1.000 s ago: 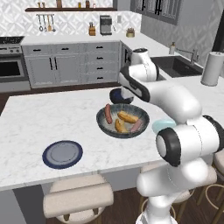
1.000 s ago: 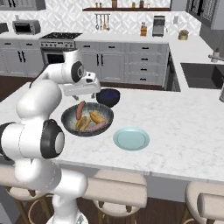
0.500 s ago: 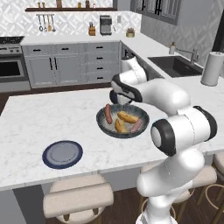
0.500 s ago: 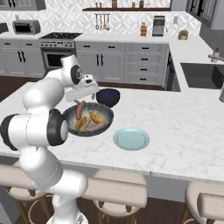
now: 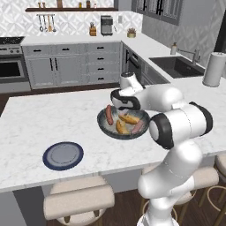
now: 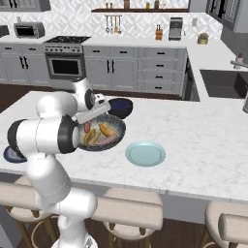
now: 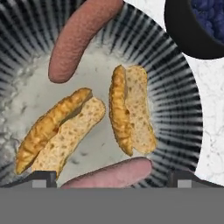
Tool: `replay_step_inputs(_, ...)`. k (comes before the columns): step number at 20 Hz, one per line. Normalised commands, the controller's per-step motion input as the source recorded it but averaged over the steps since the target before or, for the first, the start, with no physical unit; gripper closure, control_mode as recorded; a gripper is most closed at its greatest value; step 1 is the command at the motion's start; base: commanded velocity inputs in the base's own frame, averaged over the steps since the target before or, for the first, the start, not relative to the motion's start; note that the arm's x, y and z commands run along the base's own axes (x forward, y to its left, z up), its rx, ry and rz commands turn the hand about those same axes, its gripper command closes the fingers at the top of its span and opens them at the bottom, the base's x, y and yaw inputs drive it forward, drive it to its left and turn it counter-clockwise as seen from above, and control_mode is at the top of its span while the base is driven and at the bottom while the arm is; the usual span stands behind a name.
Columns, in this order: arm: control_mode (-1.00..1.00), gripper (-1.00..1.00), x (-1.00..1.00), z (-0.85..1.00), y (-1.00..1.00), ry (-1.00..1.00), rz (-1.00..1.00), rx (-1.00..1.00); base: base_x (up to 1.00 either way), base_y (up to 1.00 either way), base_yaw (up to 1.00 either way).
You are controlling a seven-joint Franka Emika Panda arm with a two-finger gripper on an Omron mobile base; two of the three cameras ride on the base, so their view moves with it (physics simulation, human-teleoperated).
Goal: Place one bun and one sausage from the bowl on each plate.
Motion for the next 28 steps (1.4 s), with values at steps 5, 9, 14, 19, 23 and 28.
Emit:
replay_step_inputs(5,-1.0,-1.0,0.55,-0.49,0.0,-0.02,0.02,0.0,0.0,0.0,0.0)
replay_step_inputs(9,-1.0,-1.0,0.55,-0.26,0.0,-0.05,0.0,0.0,0.0,0.0,0.0)
replay_step_inputs(14,-1.0,-1.0,0.11,-0.38,0.0,-0.05,0.0,0.0,0.0,0.0,0.0)
replay_step_inputs(19,-1.0,-1.0,0.0,-0.27,0.0,-0.06,0.0,0.0,0.0,0.0,0.0)
replay_step_inputs(23,-1.0,-1.0,0.0,-0.23,-0.02,-0.05,0.01,0.0,0.0,0.0,0.0)
replay_step_inputs(28,-1.0,-1.0,0.0,-0.15,-0.08,-0.04,0.0,0.0,0.0,0.0,0.0)
